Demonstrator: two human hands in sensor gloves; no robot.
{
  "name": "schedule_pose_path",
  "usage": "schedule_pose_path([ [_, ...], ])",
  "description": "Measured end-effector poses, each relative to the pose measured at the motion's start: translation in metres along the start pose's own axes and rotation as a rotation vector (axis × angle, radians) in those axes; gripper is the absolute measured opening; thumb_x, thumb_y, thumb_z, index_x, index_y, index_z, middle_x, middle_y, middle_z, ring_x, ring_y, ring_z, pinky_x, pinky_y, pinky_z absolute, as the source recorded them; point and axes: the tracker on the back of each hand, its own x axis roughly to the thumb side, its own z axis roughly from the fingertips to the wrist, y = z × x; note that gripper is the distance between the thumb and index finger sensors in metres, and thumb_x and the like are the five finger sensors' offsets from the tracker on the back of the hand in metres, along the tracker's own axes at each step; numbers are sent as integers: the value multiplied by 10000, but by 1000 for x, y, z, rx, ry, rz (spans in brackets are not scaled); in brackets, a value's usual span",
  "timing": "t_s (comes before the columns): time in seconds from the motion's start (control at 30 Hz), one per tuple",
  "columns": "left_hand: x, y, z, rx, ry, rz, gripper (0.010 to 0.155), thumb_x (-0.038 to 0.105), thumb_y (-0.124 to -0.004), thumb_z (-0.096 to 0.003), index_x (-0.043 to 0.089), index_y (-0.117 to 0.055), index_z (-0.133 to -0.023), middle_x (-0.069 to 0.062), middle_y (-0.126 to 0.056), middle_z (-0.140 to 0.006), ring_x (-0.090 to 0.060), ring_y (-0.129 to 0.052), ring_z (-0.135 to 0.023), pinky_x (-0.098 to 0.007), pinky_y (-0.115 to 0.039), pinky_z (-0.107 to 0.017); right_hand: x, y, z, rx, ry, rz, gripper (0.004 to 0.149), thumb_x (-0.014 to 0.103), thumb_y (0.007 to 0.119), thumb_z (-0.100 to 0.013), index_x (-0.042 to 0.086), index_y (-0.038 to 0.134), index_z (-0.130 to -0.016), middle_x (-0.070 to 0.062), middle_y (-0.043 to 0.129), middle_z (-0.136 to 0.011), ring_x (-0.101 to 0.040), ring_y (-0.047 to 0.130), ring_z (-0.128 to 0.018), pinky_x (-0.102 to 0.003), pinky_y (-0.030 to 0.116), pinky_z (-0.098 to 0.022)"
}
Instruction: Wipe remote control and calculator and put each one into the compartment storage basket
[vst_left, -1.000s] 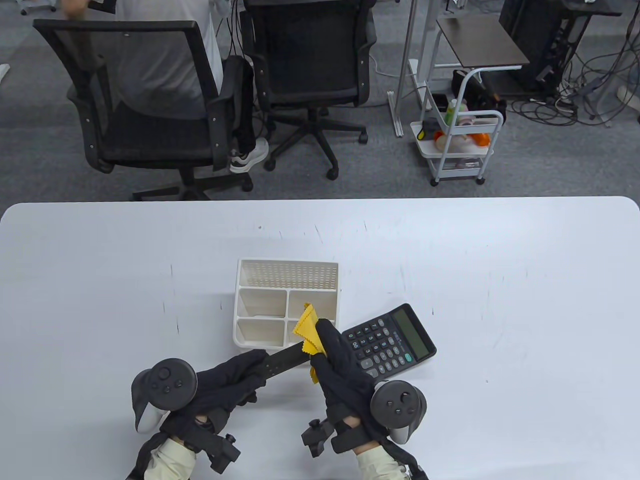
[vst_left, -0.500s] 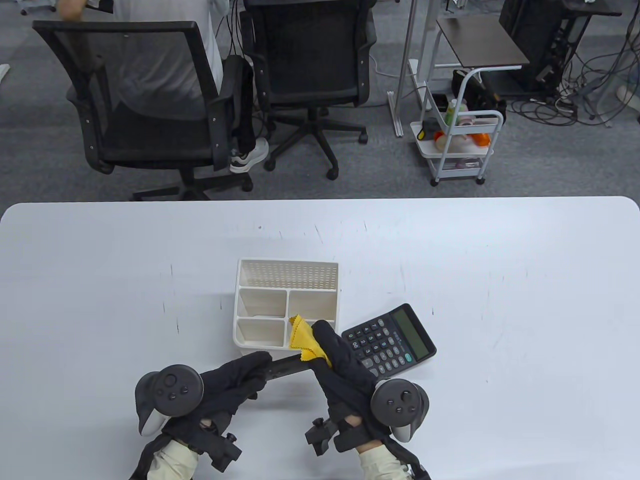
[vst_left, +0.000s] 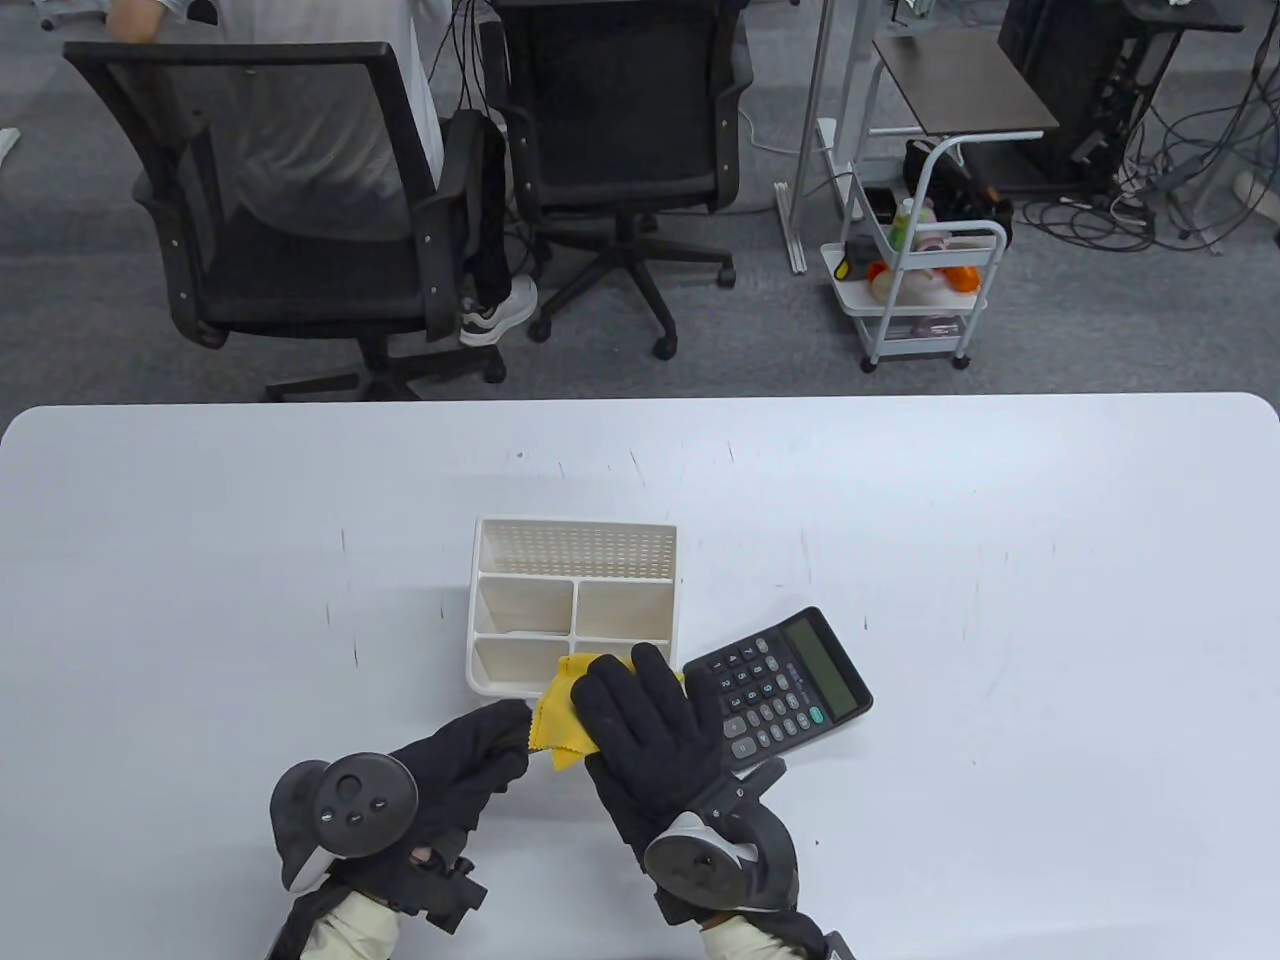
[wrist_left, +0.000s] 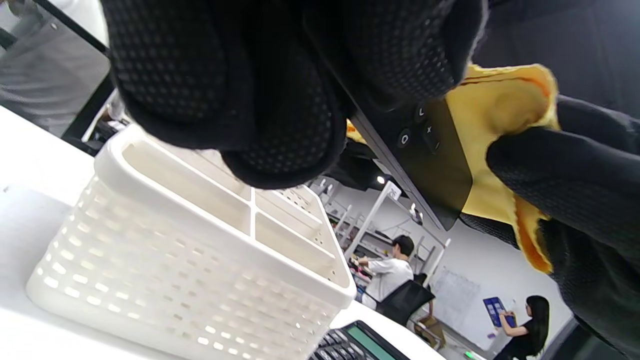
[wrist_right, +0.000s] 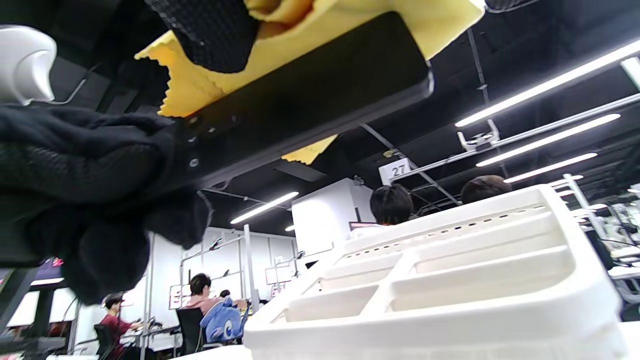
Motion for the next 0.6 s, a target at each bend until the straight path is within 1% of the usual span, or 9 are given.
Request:
schedule_pose_path([
  [0.1, -3, 2, 0, 31, 26, -11, 484, 352, -832, -454, 212, -812, -917, -41, -1022, -750, -124, -1107, -440, -343, -961, -328, 8, 5, 0, 47, -61, 26, 512, 295, 710, -578, 134, 670, -1062, -156, 662, -1135, -453, 489, -1050, -783, 385, -607],
  [0.23, -8, 3, 1, 38, 48, 14, 485, 357, -826, -459, 213, -805, -921, -38, -1020, -750, -119, -1106, -438, -340, -960, -328, 12, 6, -1, 42, -71, 59, 517, 303, 701, -582, 131, 660, -1068, -161, 651, -1139, -456, 495, -1049, -792, 371, -605],
  [0.27, -7, 4, 1, 37, 43, 16, 485, 358, -825, -458, 218, -803, -922, -36, -1018, -752, -117, -1105, -441, -338, -961, -329, 12, 5, -1, 34, -64, 72, 519, 304, 700, -582, 127, 660, -1068, -164, 658, -1135, -457, 505, -1045, -792, 372, -604],
  [0.33, -3, 4, 1, 23, -20, -2, 486, 358, -824, -458, 222, -799, -924, -35, -1015, -759, -113, -1105, -442, -336, -960, -332, 11, 4, -1, 21, -27, 106, 529, 305, 693, -585, 110, 646, -1075, -188, 657, -1126, -470, 510, -1035, -790, 372, -600],
  [0.43, 3, 0, 1, 28, -63, -48, 486, 363, -813, -463, 222, -791, -927, -32, -1011, -761, -115, -1103, -444, -337, -959, -334, 11, 5, 0, 22, 18, 78, 540, 302, 688, -586, 89, 632, -1079, -203, 664, -1120, -492, 515, -1024, -799, 367, -590],
  [0.5, 5, -3, 0, 22, -73, -51, 488, 368, -808, -463, 218, -786, -927, -31, -1012, -757, -119, -1104, -443, -340, -958, -335, 16, 8, 0, 35, 0, 39, 536, 296, 691, -585, 90, 636, -1077, -205, 668, -1117, -496, 517, -1022, -804, 358, -588],
  [0.6, 3, -2, 0, 45, -45, -44, 483, 368, -809, -461, 227, -786, -922, -27, -1012, -758, -123, -1105, -446, -344, -957, -339, 24, 9, -2, 40, -57, 71, 537, 296, 697, -581, 96, 637, -1077, -194, 670, -1123, -492, 536, -1022, -804, 366, -590],
])
